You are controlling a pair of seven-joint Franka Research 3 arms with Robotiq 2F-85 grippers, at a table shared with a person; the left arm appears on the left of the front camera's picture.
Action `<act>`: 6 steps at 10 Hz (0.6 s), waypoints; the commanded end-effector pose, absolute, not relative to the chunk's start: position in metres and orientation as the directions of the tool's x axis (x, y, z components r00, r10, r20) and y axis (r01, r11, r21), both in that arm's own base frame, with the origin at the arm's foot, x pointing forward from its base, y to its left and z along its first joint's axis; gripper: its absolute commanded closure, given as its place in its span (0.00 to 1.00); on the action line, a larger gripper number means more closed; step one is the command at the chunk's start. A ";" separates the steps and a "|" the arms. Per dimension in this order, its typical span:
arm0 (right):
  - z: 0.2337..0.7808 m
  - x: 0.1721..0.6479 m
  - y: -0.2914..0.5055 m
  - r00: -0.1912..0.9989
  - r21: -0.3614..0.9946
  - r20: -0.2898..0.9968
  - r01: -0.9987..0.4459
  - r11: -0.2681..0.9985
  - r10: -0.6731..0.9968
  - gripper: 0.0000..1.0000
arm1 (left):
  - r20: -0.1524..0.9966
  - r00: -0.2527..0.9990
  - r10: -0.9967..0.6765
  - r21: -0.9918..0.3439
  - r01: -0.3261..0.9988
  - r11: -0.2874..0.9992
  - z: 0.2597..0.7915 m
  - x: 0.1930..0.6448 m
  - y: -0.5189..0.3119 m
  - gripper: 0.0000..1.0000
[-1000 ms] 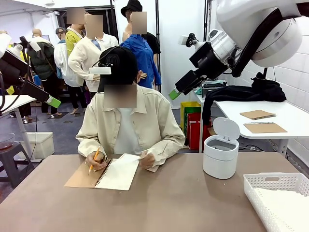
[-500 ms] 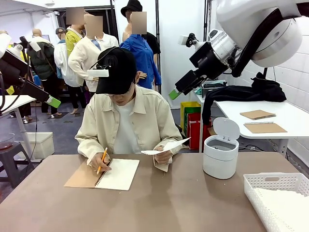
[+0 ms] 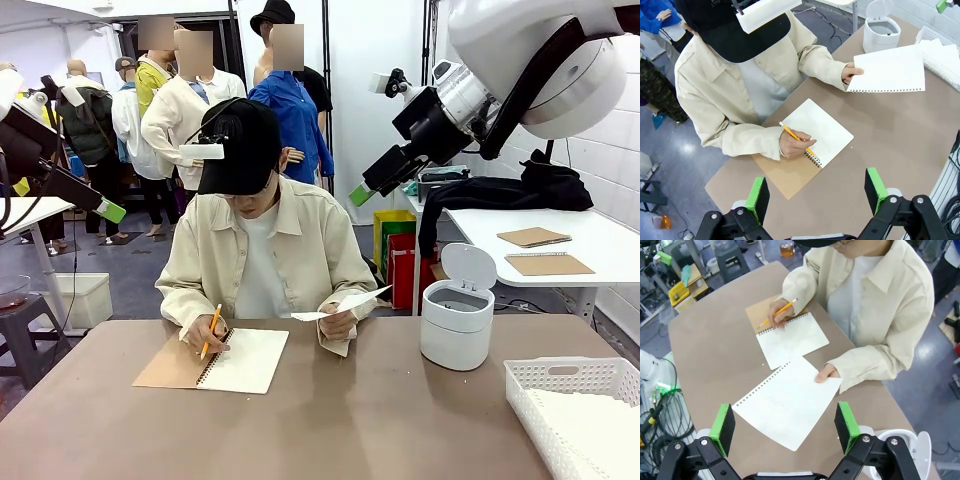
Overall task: Sort the paper based on its condition.
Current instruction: If a person hands you a paper, place it in the Organizing basket , and if it's crumpled, put it in the Trash can.
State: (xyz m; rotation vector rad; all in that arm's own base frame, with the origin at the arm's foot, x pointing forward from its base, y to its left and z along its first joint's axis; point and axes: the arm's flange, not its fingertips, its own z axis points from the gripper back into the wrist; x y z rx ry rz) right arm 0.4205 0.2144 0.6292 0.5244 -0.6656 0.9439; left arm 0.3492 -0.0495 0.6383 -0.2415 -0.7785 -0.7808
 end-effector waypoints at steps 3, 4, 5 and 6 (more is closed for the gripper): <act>0.629 0.420 0.214 0.420 0.123 0.716 -0.863 0.491 0.558 0.00 | 0.709 0.455 -0.539 0.078 0.709 0.701 0.638 0.349 -0.049 0.00; 0.629 0.420 0.214 0.420 0.123 0.716 -0.863 0.491 0.558 0.00 | 0.709 0.455 -0.539 0.078 0.709 0.701 0.638 0.349 -0.049 0.00; 0.629 0.420 0.214 0.420 0.123 0.716 -0.863 0.491 0.558 0.00 | 0.709 0.455 -0.539 0.078 0.709 0.701 0.638 0.349 -0.049 0.00; 0.629 0.420 0.214 0.420 0.123 0.716 -0.863 0.491 0.558 0.00 | 0.709 0.455 -0.539 0.078 0.709 0.701 0.638 0.349 -0.049 0.00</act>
